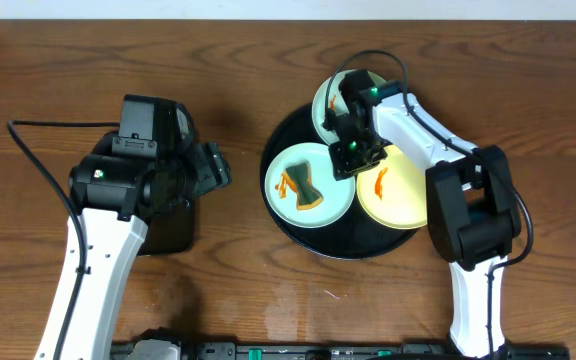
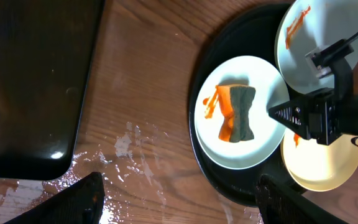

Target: Clean dirty plates on tray and stack at the side

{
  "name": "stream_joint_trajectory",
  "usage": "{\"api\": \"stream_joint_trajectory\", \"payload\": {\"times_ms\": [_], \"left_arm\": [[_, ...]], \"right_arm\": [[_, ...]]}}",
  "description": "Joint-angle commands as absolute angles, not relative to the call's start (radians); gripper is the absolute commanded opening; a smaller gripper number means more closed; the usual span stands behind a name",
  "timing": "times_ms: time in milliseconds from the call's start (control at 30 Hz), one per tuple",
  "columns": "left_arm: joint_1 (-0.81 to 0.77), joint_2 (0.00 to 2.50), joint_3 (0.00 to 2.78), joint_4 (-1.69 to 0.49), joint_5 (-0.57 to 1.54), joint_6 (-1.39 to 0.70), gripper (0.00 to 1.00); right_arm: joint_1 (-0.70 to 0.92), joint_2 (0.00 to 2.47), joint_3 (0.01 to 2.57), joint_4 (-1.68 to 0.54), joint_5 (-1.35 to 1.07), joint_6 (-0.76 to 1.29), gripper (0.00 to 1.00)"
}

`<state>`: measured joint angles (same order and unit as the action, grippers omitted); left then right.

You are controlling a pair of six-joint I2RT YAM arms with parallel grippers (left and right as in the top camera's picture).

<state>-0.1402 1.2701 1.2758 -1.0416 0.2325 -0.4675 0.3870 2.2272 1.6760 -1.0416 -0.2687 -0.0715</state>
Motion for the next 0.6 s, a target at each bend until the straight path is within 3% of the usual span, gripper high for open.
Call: {"api": "stream_joint_trajectory", "payload": {"times_ms": [0,233,567], "left_arm": [[-0.139,1.274,1.277,-1.046,0.237,-0.458,0.79],[-0.174,1.274,1.273,-1.035,0.257,-0.458,0.79],[-0.203,1.315,1.271,-1.016,0.265,-0.458,0.79]], "right_arm": [[0.375,2.228,1.664,-1.04,-0.285,-0.083,0.33],[0.374,2.228,1.665,-1.047,-0.297,-0.076,0.25],[0.366,2.227,1.699,-1.072,-0.288,-0.064,0.28]]}}
